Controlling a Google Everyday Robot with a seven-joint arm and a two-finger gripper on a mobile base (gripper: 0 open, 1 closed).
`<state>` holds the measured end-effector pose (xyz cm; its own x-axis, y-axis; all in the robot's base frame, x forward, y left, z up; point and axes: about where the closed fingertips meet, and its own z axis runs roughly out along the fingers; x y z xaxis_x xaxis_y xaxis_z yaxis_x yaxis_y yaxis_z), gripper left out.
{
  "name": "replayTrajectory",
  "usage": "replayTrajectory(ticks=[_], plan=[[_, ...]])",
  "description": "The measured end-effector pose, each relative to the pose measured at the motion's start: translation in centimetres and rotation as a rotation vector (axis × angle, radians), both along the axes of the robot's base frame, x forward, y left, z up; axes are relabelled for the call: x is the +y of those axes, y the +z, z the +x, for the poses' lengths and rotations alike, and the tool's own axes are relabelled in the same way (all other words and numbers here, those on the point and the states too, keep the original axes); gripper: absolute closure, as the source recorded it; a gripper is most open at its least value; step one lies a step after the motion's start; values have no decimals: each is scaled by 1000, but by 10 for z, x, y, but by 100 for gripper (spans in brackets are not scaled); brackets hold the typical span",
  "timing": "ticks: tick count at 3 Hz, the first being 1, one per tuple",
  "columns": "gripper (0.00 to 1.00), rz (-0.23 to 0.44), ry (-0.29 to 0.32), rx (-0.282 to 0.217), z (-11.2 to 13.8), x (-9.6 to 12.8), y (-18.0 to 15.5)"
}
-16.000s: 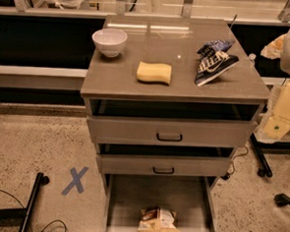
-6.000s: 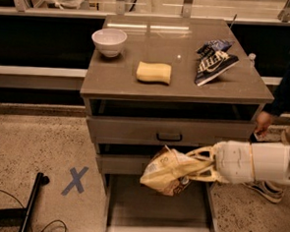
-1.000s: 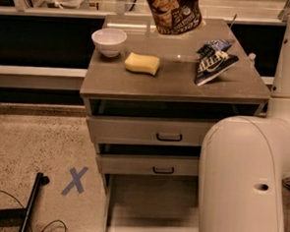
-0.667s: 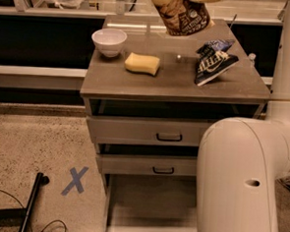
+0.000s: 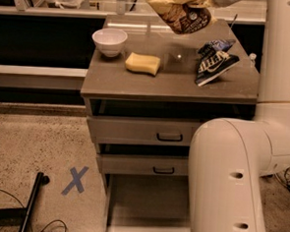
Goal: Pick brown chip bag from bottom drawer and place on counter
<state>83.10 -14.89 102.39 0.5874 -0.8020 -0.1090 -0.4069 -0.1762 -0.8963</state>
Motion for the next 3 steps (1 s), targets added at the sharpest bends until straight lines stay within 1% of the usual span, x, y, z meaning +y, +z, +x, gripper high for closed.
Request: replayTrajectory(ticks=[1, 3], plan=[[81, -1, 5, -3, 2, 3, -2], [35, -1, 14, 5, 5, 10, -9]])
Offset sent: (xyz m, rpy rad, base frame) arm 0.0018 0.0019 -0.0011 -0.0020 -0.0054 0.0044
